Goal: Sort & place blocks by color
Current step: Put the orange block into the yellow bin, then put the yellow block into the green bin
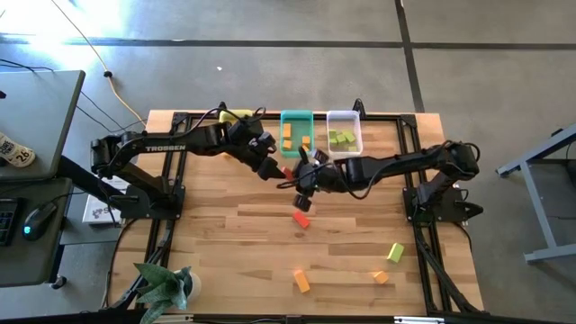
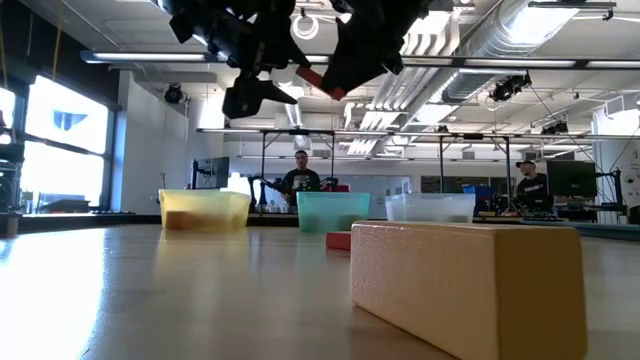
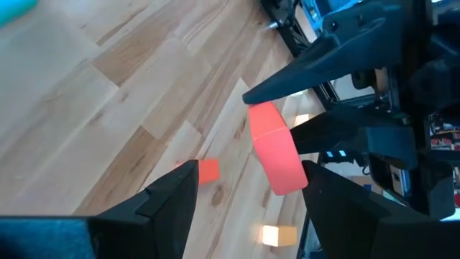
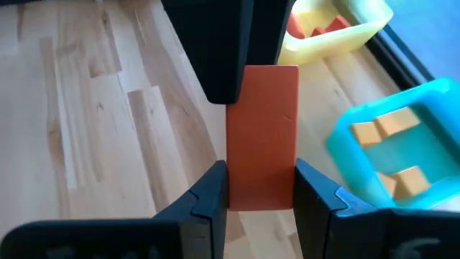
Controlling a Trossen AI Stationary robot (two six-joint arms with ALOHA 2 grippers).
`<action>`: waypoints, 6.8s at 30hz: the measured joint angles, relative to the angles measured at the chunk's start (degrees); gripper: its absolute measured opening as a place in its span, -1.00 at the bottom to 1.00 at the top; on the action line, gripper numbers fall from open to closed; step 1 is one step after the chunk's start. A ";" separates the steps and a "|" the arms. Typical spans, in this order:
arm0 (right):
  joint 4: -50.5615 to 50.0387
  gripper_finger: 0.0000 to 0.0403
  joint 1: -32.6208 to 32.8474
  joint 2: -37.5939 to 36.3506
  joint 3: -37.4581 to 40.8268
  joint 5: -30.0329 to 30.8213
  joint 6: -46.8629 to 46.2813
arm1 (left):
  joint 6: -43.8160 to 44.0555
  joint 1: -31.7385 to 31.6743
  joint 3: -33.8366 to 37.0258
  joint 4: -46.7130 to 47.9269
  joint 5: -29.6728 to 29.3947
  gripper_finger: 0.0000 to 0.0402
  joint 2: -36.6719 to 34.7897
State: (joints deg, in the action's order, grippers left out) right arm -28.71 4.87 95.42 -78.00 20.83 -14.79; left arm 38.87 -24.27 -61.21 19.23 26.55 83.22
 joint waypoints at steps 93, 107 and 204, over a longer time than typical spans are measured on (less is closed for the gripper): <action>0.70 -0.34 -6.50 -0.04 -0.63 -6.44 16.51 | -4.90 -0.07 -0.02 -7.28 -7.15 -0.84 2.71; -1.42 -0.05 -6.50 -0.11 -0.68 -0.89 13.12 | -11.76 -4.95 0.02 2.41 -23.17 -0.83 2.80; -41.87 0.03 27.59 -0.09 -0.68 -28.16 -76.24 | -30.07 0.85 0.00 13.52 -25.51 -0.22 0.04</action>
State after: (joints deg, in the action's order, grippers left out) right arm -70.58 32.46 95.33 -78.67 -7.33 -91.04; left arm 8.80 -23.42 -61.21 32.75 1.04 83.26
